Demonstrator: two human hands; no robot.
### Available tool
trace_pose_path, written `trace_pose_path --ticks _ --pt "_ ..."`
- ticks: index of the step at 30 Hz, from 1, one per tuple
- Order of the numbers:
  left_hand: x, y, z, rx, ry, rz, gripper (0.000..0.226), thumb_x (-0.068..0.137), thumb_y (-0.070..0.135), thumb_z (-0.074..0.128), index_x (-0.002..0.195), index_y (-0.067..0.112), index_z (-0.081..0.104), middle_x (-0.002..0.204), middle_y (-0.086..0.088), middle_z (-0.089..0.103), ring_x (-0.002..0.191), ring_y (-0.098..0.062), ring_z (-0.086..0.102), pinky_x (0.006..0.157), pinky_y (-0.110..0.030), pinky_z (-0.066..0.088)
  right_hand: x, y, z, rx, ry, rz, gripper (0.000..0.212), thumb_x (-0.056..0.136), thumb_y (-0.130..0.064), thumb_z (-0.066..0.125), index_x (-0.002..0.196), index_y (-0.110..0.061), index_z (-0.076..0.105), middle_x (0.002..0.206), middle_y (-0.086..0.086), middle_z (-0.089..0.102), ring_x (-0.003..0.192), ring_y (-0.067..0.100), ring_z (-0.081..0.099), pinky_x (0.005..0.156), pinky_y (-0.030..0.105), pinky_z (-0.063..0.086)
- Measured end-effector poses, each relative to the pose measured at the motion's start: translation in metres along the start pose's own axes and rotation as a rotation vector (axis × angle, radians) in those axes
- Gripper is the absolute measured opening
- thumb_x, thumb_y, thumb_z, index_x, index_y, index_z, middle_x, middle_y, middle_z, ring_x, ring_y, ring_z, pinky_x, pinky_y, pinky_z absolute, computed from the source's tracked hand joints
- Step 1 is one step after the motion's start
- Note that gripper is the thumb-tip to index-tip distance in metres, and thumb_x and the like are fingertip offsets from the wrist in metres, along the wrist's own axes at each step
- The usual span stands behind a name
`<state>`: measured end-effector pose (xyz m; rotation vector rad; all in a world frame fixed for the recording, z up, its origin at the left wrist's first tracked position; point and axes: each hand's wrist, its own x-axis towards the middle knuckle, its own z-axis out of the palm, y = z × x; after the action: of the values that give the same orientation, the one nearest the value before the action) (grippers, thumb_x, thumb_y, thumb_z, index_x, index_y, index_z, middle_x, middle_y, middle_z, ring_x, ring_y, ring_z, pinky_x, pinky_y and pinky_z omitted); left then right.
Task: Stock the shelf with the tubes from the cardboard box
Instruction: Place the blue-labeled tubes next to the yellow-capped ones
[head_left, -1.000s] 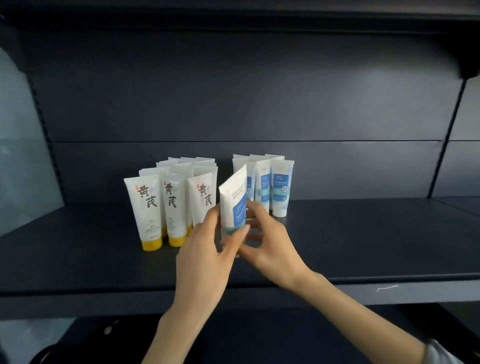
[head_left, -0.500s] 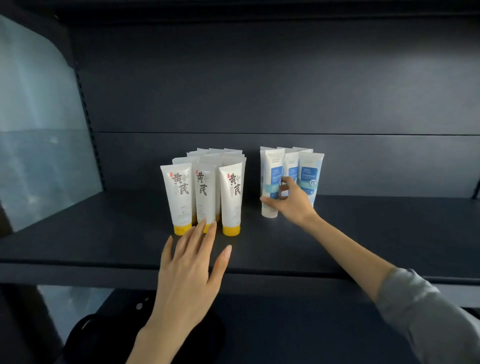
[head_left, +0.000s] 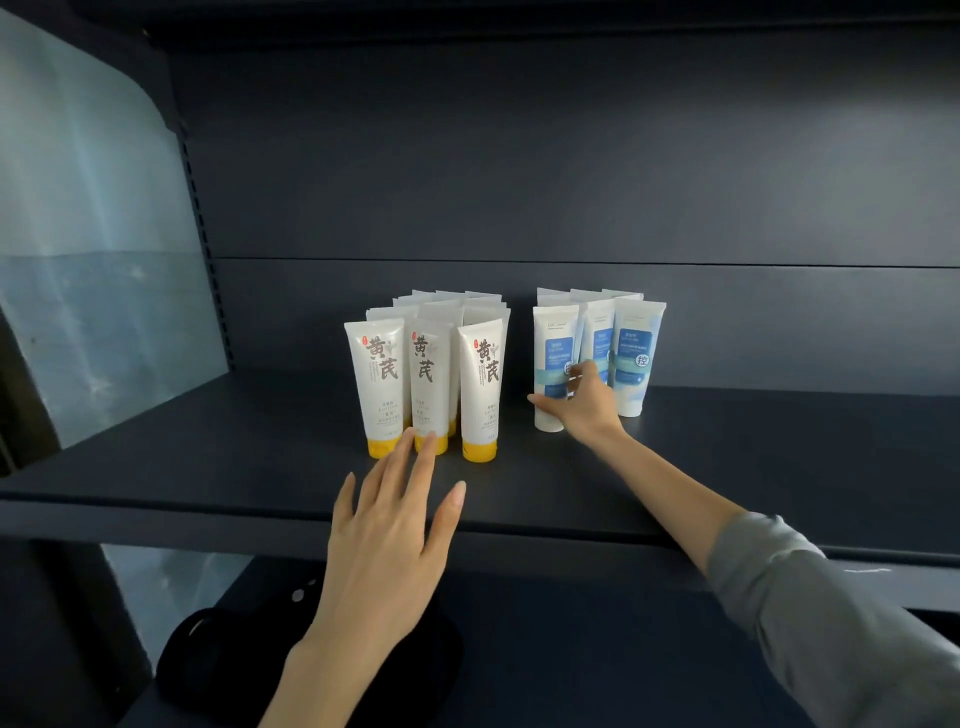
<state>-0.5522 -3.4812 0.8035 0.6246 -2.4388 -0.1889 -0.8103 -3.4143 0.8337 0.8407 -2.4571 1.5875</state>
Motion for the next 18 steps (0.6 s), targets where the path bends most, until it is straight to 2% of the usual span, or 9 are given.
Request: trace_pose_path --ticks 3,8,11,14,16,18 --pt "-0.004 -0.002 -0.003 0.004 0.001 -0.006 0.081 0.081 0.065 -0.004 0.151 0.027 0.016 0.157 0.003 0.021 0.143 -0.014 0.026 0.116 -0.041 0.017 -0.003 -0.003 0.001 0.000 -0.001 0.017 0.060 0.079 -0.025 0.076 0.122 -0.005 0.039 0.126 0.009 0.054 0.114 0.023 0.054 0.087 0.031 0.045" --pt "-0.010 -0.010 -0.009 0.035 -0.024 -0.018 0.084 0.079 0.067 -0.009 0.151 0.029 0.010 0.159 0.007 0.014 0.145 -0.011 0.019 0.117 -0.040 0.012 -0.019 -0.011 -0.016 0.098 -0.018 0.073 0.066 0.086 -0.044 0.063 0.134 -0.007 0.037 0.131 0.006 0.052 0.107 0.015 0.052 0.082 0.027 0.041" --pt "-0.012 -0.009 -0.010 0.018 -0.045 -0.017 0.081 0.084 0.070 -0.007 0.152 0.029 0.008 0.160 0.007 0.012 0.145 -0.010 0.014 0.117 -0.042 0.009 -0.041 -0.013 -0.038 0.080 0.010 0.000 0.055 0.092 -0.047 0.051 0.133 -0.012 0.040 0.131 0.000 0.050 0.113 0.016 0.051 0.082 0.027 0.038" --pt "-0.014 -0.001 -0.009 0.017 -0.054 0.014 0.083 0.079 0.065 -0.005 0.152 0.027 0.009 0.159 0.006 0.013 0.146 -0.011 0.012 0.117 -0.044 0.008 -0.071 -0.010 -0.064 -0.080 0.042 -0.144 0.042 0.093 -0.051 0.045 0.126 -0.024 0.047 0.126 -0.004 0.050 0.112 0.016 0.050 0.085 0.031 0.038" --pt "-0.016 0.007 -0.006 0.020 -0.058 0.038 0.083 0.079 0.065 -0.006 0.152 0.027 0.010 0.159 0.006 0.014 0.146 -0.012 0.012 0.117 -0.046 0.007 -0.092 -0.006 -0.080 -0.251 0.046 -0.150 0.058 0.092 -0.057 0.040 0.138 -0.023 0.038 0.139 -0.003 0.043 0.123 0.019 0.046 0.092 0.040 0.042" --pt "-0.019 0.016 -0.003 0.016 -0.061 0.064 0.084 0.080 0.065 -0.006 0.152 0.026 0.013 0.159 0.006 0.015 0.146 -0.013 0.012 0.117 -0.047 0.006 -0.113 0.000 -0.095 -0.364 0.057 -0.141 0.069 0.089 -0.063 0.034 0.146 -0.025 0.028 0.149 -0.005 0.034 0.133 0.019 0.038 0.096 0.045 0.040"
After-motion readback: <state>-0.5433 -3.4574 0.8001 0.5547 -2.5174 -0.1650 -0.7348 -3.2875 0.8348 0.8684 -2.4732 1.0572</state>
